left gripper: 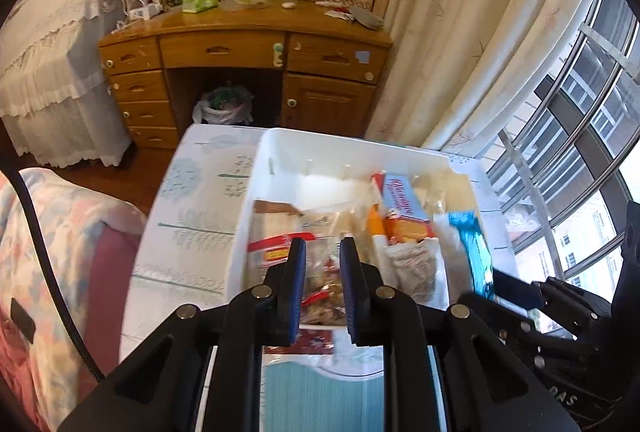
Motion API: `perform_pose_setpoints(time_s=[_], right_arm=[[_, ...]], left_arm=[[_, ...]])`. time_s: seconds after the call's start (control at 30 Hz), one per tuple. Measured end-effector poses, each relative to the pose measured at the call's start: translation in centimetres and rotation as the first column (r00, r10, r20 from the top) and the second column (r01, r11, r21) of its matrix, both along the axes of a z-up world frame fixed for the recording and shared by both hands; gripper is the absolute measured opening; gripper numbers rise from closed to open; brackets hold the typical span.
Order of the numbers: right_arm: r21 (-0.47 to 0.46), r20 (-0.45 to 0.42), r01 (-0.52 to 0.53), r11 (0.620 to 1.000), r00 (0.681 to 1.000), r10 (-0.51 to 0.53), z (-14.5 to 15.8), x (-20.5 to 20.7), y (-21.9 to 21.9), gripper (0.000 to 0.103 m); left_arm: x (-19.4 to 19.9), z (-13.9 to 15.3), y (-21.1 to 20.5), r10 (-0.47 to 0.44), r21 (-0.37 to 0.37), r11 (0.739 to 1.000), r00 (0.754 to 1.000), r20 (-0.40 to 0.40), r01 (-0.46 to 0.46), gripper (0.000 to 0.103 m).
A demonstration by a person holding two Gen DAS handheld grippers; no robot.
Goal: Organize snacks
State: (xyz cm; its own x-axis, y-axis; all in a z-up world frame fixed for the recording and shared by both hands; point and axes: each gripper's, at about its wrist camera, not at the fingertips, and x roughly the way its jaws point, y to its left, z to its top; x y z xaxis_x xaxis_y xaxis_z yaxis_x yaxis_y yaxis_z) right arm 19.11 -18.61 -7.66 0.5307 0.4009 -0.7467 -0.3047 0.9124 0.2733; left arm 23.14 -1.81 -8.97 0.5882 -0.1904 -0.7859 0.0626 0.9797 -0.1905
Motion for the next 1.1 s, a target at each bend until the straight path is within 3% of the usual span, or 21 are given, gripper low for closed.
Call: perform_pose_setpoints(time_s=[0.2,0.27,0.3,0.37,0.4,0.47,0.67,0.77,0.93,1.1], right_arm=[[-0.028,0.008,0.117,0.993,0.993,-0.116,-0.8,1.8,-2.1,0.039],[-0.03,-0.014,0.14,0.99,0.99,-0.141,-1.3,2.0,-2.4,0.042],[-0.034,-0.034,0.147,0.989,0.988,-0.148,-1.6,2.2,-2.5,0.048],[-0.026,-0.048,0.148,0.989,0.988,-0.149,-2.0,2.3,-2.6,0.078],[-0.019,-0.046,0.157,0.987,0.986,-0.158,-2.0,2.2,-2.7,0.081],[0.004,-0.064,0.173,0.985,0.983,-0.173,-2.0,2.1,-2.8,0.081],[0.013,-0.112,0.188,0.982,0.976,-0.186,-2.4,1.7,-1.6,0.082],[0.012,-0.136,0.201,0.979,0.971,-0.198,-2.5,1.2,-0.8,0.086],[0.012,-0.211,0.263,0.965,0.944,-0.255,-2.9,0.4,0.6,0.086],[-0.008,-0.302,0.351,0.936,0.892,-0.337,-3.5,-1.0,2.1,0.086]], left_arm=[[1.9,-0.7,-1.9,-0.014,-0.042,0.999,0.998,-0.062,0.011,0.022],[2.3,-0.9,-2.0,-0.014,-0.046,0.999,0.996,-0.088,0.01,0.034],[2.4,-1.1,-2.0,-0.009,-0.042,0.999,0.993,-0.114,0.004,0.038],[2.1,-1.2,-1.7,-0.012,-0.053,0.999,0.989,-0.145,0.004,0.043],[1.8,-1.0,-1.5,-0.008,-0.062,0.998,0.988,-0.153,-0.001,0.053],[1.3,-0.8,-1.0,0.009,-0.055,0.998,0.988,-0.151,-0.018,0.065],[0.0,-0.9,2.1,0.109,-0.048,0.992,0.975,-0.191,-0.121,0.073],[-1.1,-1.6,4.5,0.167,-0.049,0.982,0.957,-0.235,-0.183,0.076],[-2.9,-2.8,8.3,0.232,-0.027,0.967,0.923,-0.306,-0.252,0.08],[-4.9,-3.9,11.8,0.263,-0.051,0.953,0.9,-0.348,-0.299,0.084]])
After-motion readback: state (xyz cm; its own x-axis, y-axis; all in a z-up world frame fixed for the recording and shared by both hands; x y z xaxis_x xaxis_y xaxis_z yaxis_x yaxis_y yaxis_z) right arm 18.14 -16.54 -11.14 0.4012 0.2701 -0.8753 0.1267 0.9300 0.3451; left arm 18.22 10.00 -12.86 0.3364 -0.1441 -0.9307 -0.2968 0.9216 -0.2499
